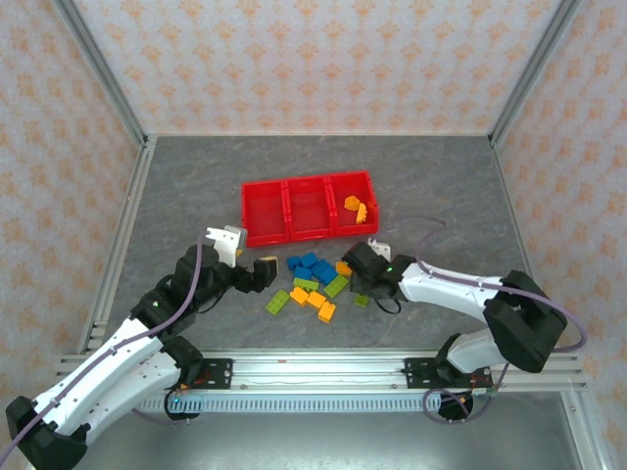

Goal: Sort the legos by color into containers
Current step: Pick up the lego from the bottom-center of the table, then place the lego in the container.

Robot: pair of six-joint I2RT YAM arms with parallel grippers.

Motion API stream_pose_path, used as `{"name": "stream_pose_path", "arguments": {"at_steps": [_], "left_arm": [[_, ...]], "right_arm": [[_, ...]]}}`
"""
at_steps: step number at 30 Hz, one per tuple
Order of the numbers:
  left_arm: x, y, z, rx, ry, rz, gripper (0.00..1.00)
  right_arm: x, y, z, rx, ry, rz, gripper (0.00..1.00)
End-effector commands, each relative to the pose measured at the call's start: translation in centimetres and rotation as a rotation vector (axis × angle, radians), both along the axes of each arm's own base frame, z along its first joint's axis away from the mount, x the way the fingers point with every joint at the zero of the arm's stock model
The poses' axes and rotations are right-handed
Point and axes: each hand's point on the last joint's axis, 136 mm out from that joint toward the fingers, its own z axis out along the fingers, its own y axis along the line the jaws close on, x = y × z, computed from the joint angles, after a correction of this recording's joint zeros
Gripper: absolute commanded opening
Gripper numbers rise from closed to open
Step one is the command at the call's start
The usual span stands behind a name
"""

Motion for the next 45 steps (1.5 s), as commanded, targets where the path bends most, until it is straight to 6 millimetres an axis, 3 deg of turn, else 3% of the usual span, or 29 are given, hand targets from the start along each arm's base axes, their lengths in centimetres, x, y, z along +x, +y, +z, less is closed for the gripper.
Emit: {"name": "stream_pose_path", "arguments": {"at_steps": [1, 4, 9, 13, 17, 21, 25, 28, 33, 36, 39, 45], "left_arm": [[-0.2, -0.3, 1.5, -0.024, -0.054, -0.019, 0.99], [-0.4, -0.5, 1.7, -0.039, -0.058, -0.032, 0.99], [-1.9, -2.7, 2.5, -0.109, -0.073, -0.183, 0.99], [-2.1, -2.2, 2.8, -0.103, -0.105, -0.166, 0.99], [-2.2, -2.1, 3.0, -0.105, -0.113, -0.166, 0.99], [-2.2, -1.9, 3.2, -0.104, -0.116, -0.153, 0.99], [-2.2, -1.5, 3.5, -0.105, -0.129, -0.136, 0.99], [-2.2, -1.3, 3.9, -0.113, -0.145, -0.125, 0.99], [-2.2, -1.3, 4.2, -0.135, -0.161, -0.122, 0.99], [-2.0, -1.2, 4.0, -0.122, -0.154, -0.115, 0.99], [-1.9, -1.1, 3.9, -0.117, -0.152, -0.107, 0.99], [-1.6, -0.2, 4.1, -0.107, -0.163, -0.056, 0.99]], "right_arm": [[0.2, -0.2, 0.9, -0.021, -0.004, 0.002, 0.51], [-0.1, -0.1, 0.3, -0.019, 0.023, -0.014, 0.53], [-0.4, 0.1, -1.3, -0.029, 0.062, -0.032, 0.55], [-0.4, 0.1, -2.6, -0.068, 0.095, -0.028, 0.54], [0.1, 0.5, -2.7, -0.082, 0.088, -0.010, 0.42], [1.7, 1.3, -1.2, -0.128, 0.055, 0.043, 0.29], [4.4, 2.0, 3.0, -0.196, -0.037, 0.088, 0.23], [7.0, 3.4, 7.7, -0.195, -0.150, 0.118, 0.22], [13.1, 7.2, 16.5, -0.120, -0.389, 0.180, 0.24], [16.8, 9.6, 19.2, -0.103, -0.457, 0.221, 0.24], [19.8, 12.0, 18.9, -0.109, -0.458, 0.269, 0.24], [24.1, 14.4, 13.1, -0.145, -0.384, 0.340, 0.24]]}}
